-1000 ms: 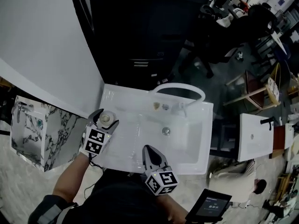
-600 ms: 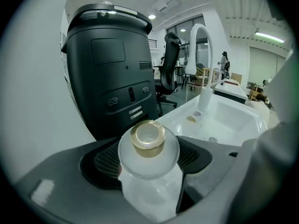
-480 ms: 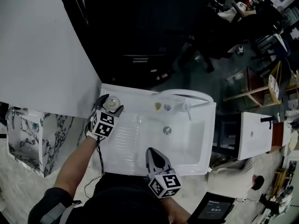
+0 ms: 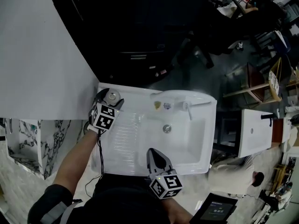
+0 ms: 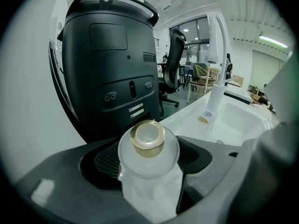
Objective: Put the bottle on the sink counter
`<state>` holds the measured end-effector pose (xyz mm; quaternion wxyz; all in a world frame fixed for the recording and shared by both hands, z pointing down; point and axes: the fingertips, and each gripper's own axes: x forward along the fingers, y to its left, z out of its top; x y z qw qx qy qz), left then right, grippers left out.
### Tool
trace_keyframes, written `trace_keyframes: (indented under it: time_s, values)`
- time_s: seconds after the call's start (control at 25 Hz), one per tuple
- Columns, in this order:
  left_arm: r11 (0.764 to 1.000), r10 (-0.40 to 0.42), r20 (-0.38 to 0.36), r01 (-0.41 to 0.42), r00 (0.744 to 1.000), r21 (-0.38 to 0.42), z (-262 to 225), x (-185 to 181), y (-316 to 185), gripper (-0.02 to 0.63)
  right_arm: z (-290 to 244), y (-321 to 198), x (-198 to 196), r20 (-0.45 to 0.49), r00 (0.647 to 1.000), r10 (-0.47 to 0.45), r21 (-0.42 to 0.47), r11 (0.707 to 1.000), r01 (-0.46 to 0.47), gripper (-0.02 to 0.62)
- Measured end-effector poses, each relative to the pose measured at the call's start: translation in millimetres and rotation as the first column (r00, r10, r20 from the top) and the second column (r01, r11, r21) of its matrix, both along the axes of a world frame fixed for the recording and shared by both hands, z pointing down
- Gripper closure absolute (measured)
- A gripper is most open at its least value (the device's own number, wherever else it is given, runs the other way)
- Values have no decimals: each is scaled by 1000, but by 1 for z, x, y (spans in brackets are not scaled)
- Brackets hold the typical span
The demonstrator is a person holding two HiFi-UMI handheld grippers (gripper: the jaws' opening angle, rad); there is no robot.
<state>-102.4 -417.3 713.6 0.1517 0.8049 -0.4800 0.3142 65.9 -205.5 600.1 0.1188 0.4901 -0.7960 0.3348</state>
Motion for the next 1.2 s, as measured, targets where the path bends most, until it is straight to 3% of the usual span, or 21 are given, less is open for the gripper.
trace_keyframes:
  time_s: [0.48,1.2]
  values:
    - [999,-11,-3,11,1000,-39,17,3,-3,265,2,-1,1,5,1000,4,-8,1000,-4,600]
    - [1000,4,44,-3,999,-21,15,2,-2,262,-1,3,2,27,1000,7,2,1000,-7,600]
